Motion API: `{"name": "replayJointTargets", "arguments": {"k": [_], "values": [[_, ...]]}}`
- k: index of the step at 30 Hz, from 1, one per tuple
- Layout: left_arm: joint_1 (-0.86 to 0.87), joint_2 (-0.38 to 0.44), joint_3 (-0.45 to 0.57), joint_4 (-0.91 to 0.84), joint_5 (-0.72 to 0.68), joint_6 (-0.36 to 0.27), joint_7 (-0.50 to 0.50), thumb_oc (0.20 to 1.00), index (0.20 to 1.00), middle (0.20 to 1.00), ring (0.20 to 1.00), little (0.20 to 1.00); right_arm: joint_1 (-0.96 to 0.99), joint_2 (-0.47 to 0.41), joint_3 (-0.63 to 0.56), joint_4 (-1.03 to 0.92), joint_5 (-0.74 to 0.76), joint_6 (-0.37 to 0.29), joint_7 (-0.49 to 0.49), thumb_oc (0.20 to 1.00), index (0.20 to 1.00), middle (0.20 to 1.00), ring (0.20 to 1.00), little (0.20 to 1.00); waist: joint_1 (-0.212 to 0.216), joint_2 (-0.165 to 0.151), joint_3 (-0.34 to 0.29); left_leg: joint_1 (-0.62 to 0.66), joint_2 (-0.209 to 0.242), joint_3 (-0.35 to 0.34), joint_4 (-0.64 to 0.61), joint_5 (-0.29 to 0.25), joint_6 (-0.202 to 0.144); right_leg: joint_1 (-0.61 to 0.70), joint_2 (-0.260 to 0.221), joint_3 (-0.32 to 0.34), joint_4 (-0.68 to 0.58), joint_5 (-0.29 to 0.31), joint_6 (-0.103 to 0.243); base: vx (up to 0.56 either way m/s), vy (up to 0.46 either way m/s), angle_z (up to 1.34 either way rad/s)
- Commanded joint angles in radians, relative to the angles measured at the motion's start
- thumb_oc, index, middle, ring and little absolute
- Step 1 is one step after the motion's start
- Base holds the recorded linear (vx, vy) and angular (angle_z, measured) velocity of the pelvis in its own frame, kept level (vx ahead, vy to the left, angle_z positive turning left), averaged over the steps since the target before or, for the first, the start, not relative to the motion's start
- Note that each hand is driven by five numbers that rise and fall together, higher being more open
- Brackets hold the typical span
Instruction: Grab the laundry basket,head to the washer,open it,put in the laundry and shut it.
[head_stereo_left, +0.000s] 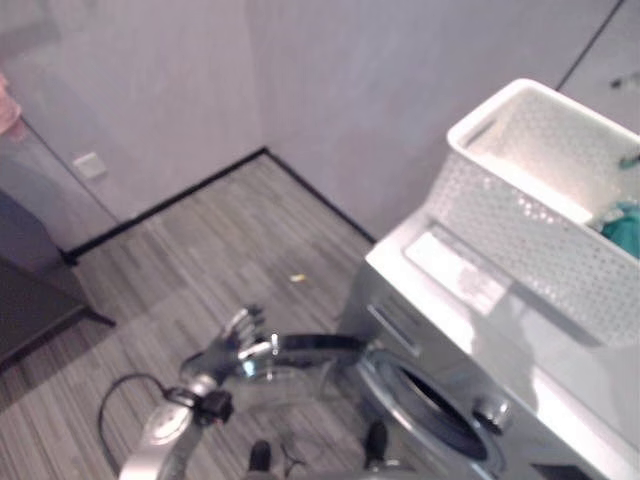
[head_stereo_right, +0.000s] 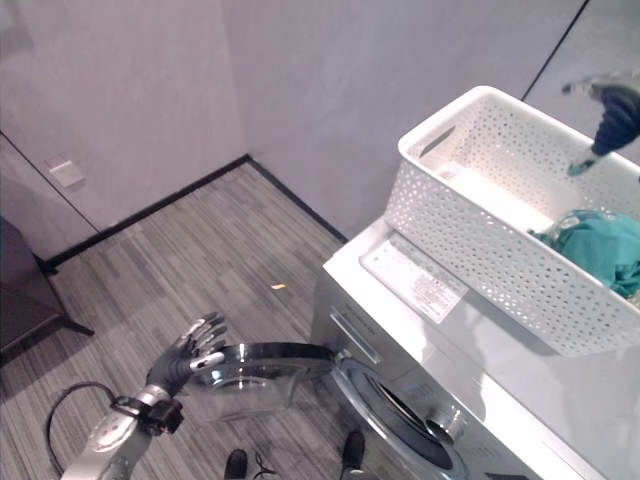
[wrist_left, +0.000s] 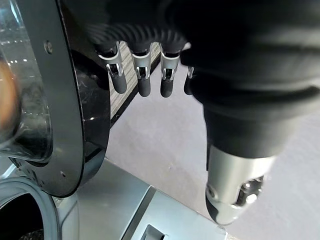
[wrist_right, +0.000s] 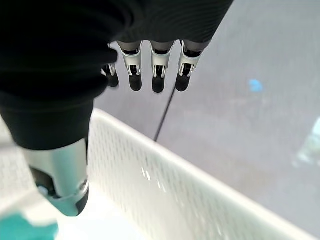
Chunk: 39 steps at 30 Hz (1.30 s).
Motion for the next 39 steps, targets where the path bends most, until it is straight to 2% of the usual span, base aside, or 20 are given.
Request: {"name": "replayJointTargets", "arguments": {"k": [1,9,14,17,24,31,39], "values": [[-0.037,0.024,-0.019,-0.062,0.004,-0.037,-0.029,1.000,1.000,1.000,1.000,1.000,-0.030,-0.121,-0.035,0.042,0.021,0.000,0.014,1.000,1.000,1.000,1.000,1.000,0.010,0.007,0.040,0.075,0.072,0.068,0.012,0.055,0.027,-0.037,-0.027,0.032,0.036,-0.049,0.048,0.00,0.000,0.00],[-0.017,0.020,0.003,-0.058,0.007,-0.045,-0.028,1.000,1.000,1.000,1.000,1.000,0.217,-0.180,-0.215,0.060,0.021,-0.006,0.040,1.000,1.000,1.000,1.000,1.000,-0.019,-0.003,0.044,0.078,0.070,0.087,0.012,0.050,0.026,-0.046,-0.030,0.045,0.032,-0.035,0.058,0.00,0.003,-0.03],[-0.016,0.024,0.001,-0.061,-0.002,-0.049,-0.027,1.000,1.000,1.000,1.000,1.000,0.341,-0.148,-0.329,0.081,0.035,-0.003,0.040,1.000,1.000,1.000,1.000,1.000,-0.019,-0.014,0.047,0.085,0.068,0.099,0.012,0.042,0.027,-0.054,-0.030,0.058,0.033,-0.031,0.060,0.01,0.004,-0.11],[-0.026,0.037,-0.011,-0.059,-0.003,-0.053,-0.019,1.000,1.000,1.000,1.000,1.000,0.392,-0.102,-0.391,0.097,0.040,0.000,0.033,1.000,1.000,1.000,1.000,1.000,-0.005,-0.019,0.056,0.087,0.064,0.107,0.012,0.039,0.030,-0.065,-0.034,0.069,0.038,-0.028,0.062,0.00,0.009,-0.09],[-0.025,0.043,-0.022,-0.064,0.003,-0.049,-0.019,1.000,1.000,1.000,1.000,1.000,0.410,-0.041,-0.411,0.090,0.048,0.006,0.033,1.000,1.000,1.000,1.000,1.000,0.002,-0.006,0.068,0.081,0.065,0.108,0.012,0.041,0.033,-0.071,-0.042,0.067,0.049,-0.034,0.061,0.00,0.005,-0.01],[-0.026,0.049,-0.023,-0.066,0.004,-0.045,-0.013,1.000,1.000,1.000,1.000,1.000,0.416,0.010,-0.407,0.076,0.034,0.013,0.034,1.000,1.000,1.000,1.000,1.000,0.011,-0.014,0.075,0.075,0.066,0.107,0.012,0.039,0.035,-0.073,-0.040,0.069,0.046,-0.032,0.061,0.00,0.000,0.00],[-0.027,0.052,-0.025,-0.080,0.008,-0.045,-0.012,1.000,1.000,1.000,1.000,1.000,0.448,0.112,-0.429,0.019,0.063,0.025,0.035,1.000,1.000,1.000,1.000,1.000,0.022,-0.012,0.094,0.062,0.071,0.103,0.012,0.038,0.038,-0.085,-0.043,0.068,0.052,-0.037,0.060,0.00,0.000,0.00]]}}
